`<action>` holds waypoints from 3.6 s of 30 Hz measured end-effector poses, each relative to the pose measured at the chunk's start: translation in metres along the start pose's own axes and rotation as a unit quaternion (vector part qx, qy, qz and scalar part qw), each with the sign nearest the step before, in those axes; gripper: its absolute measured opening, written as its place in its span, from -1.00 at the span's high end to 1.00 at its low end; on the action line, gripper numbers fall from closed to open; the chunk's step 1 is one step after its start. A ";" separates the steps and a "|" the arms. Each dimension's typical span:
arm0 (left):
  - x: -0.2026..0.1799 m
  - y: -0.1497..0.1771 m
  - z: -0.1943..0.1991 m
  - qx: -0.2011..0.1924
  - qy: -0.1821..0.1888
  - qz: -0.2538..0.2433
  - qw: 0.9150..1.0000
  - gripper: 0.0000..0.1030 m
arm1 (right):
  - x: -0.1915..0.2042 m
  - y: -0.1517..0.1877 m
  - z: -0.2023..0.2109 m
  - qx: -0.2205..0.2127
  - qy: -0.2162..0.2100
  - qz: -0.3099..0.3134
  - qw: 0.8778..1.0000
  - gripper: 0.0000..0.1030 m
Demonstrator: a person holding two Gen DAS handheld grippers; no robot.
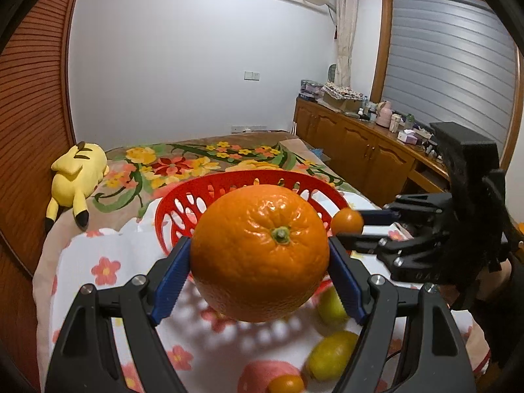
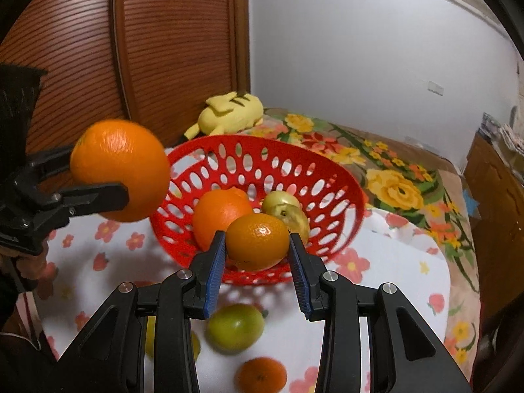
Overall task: Organize fruits
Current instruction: 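Carry both oranges into the red basket and open both tools, then withdraw both tools from the basket toward the remaining fruit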
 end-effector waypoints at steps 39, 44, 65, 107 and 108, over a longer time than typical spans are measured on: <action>0.031 -0.058 -0.114 0.089 -0.045 -0.007 0.995 -0.57 | -0.024 -0.007 -0.022 0.005 -0.033 -0.018 0.999 0.23; 0.032 -0.061 -0.123 0.107 -0.050 0.002 0.993 -0.57 | -0.029 -0.005 -0.022 0.003 -0.033 -0.025 0.999 0.22; 0.038 -0.080 -0.095 0.061 -0.042 0.026 0.997 -0.69 | -0.029 0.003 -0.020 -0.001 -0.034 -0.030 0.999 0.17; 0.009 0.088 0.008 0.044 -0.027 0.018 0.998 -0.69 | 0.056 0.089 0.024 -0.024 -0.032 -0.103 0.994 -0.30; 0.009 0.091 0.007 0.047 -0.027 0.017 0.998 -0.69 | 0.060 0.092 0.021 -0.020 -0.035 -0.102 0.994 -0.31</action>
Point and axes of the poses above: each gripper's, at about its wrist camera, not at the fingertips, and z roughly against the way its jaws point, x to its left, y to its underside, the point moved 8 cm from there along -z, roughly the way its jaws point, and after that the axes turned 15 degrees about x, right-handed, at the moved point
